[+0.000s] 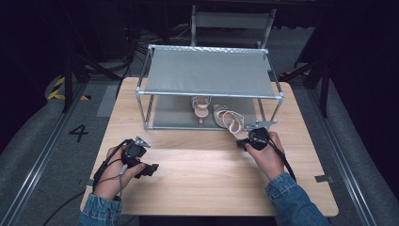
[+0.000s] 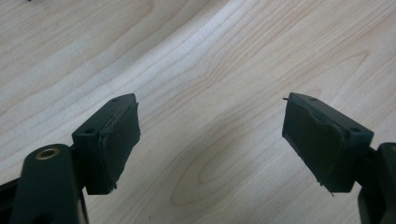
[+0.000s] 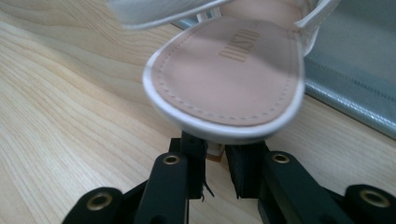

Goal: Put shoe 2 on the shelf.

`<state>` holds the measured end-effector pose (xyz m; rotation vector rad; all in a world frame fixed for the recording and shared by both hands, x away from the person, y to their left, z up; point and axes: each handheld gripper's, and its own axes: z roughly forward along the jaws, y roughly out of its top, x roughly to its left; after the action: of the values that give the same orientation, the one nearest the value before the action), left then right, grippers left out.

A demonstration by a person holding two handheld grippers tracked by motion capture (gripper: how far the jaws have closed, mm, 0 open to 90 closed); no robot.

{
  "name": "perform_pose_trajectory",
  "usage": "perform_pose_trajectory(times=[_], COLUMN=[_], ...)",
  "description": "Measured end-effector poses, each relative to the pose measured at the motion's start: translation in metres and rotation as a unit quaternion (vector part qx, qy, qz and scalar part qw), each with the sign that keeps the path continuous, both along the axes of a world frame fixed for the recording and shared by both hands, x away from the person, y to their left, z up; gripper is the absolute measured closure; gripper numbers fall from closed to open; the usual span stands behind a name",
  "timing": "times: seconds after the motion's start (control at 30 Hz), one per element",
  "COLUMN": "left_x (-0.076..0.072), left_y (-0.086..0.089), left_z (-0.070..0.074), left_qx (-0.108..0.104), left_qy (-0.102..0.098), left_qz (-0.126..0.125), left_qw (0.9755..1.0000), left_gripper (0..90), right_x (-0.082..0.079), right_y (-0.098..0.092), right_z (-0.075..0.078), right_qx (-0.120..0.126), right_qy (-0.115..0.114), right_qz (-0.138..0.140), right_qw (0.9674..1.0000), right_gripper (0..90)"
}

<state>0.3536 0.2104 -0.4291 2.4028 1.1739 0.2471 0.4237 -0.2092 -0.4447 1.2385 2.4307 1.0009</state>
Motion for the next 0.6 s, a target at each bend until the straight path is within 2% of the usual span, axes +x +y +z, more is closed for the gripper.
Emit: perform_pose_trajectory(times=[0.1,0.27,0.47,0.6], left_x=[-0.005,-0.011,-0.018,-0.021], left_y=[0.004,0.011,0.018,0.023], left_z=[-0.001,-0.001,-0.002,-0.002], left_qx=[-0.002,0.001,0.000,0.000], left_qy=[0.002,-0.001,0.006,0.003], left_qz=[0.007,0.017,0.028,0.033], left_qw=[1.0000,0.9999,0.9996,0.9994], left_gripper=[19.8,19.7,19.8,19.8], right_x=[0.004,0.011,0.029,0.041], right_y=[0.007,0.018,0.030,0.036], right_z=[0.000,0.000,0.003,0.003], right_qx=[-0.008,-0.003,-0.001,-0.005], right_qy=[0.003,-0.004,-0.013,-0.022], right_qz=[0.010,0.021,0.014,0.008], right_qw=[0.9999,0.9998,0.9998,0.9997], right_gripper=[78.3,78.5,79.1,79.3])
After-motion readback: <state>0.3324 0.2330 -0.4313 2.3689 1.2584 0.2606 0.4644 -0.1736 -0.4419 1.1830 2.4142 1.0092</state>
